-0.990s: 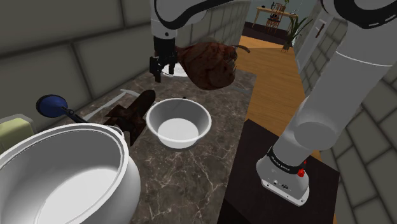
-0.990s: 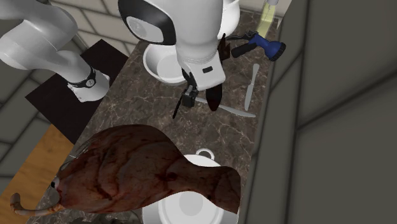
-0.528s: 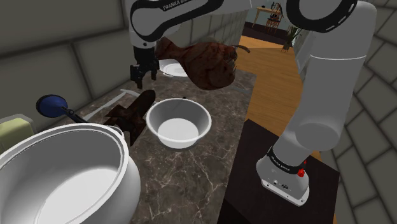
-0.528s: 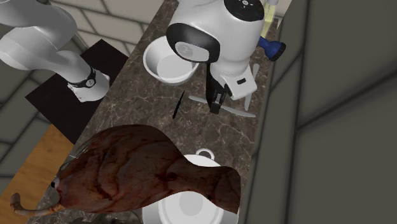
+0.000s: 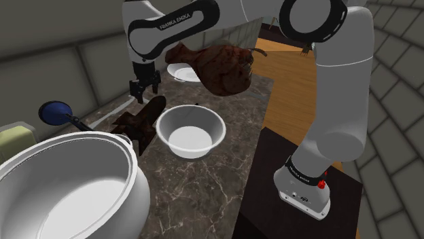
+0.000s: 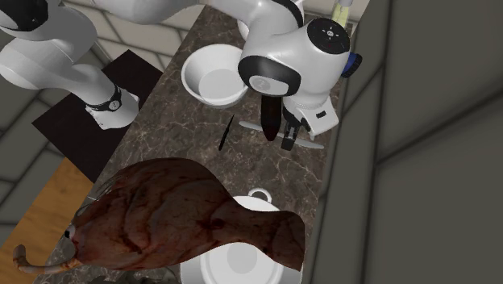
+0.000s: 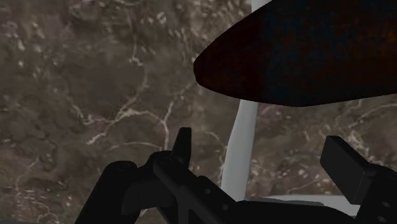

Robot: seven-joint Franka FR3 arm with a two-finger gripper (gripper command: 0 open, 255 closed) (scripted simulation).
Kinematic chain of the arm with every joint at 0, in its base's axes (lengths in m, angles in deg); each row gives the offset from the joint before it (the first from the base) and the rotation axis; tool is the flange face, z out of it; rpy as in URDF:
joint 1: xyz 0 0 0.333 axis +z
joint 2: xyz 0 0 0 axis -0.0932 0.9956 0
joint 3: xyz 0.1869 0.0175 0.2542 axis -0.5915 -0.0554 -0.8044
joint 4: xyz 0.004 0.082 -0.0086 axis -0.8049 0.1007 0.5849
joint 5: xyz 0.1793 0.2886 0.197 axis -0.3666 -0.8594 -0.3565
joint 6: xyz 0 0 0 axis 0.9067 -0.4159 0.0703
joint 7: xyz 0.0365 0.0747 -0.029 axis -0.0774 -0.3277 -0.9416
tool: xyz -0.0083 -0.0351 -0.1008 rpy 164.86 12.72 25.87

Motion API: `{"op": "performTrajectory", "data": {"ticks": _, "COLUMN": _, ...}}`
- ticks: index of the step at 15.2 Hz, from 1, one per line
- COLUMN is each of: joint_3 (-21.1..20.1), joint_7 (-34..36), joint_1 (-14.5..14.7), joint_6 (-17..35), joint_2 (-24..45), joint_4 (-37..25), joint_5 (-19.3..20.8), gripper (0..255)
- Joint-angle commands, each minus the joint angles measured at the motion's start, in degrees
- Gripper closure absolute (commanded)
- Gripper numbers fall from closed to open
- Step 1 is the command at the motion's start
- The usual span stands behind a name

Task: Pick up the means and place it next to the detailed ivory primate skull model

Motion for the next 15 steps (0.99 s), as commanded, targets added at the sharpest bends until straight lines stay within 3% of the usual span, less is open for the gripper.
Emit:
{"op": "performTrajectory", "data": {"ticks": 1, "joint_3": 0.11, "joint_7": 0.07, "joint_1": 0.03, "joint_6": 1.33, "joint_2": 0.66, "joint_4": 0.66, "joint_5": 0.19, "gripper": 0}}
{"op": "performTrajectory", "data": {"ticks": 10, "joint_3": 0.18, "joint_7": 0.16, "joint_1": 0.08, "joint_6": 2.30, "joint_2": 1.17, "joint_4": 1.13, "joint_5": 0.34, "gripper": 0}}
{"op": "performTrajectory", "data": {"ticks": 11, "joint_3": 0.18, "joint_7": 0.16, "joint_1": 0.08, "joint_6": 2.30, "joint_2": 1.17, "joint_4": 1.13, "joint_5": 0.34, "gripper": 255}}
{"op": "performTrajectory", "data": {"ticks": 15, "joint_3": 0.18, "joint_7": 0.21, "joint_1": 0.13, "joint_6": 2.18, "joint_2": 1.26, "joint_4": 0.93, "joint_5": 0.35, "gripper": 255}}
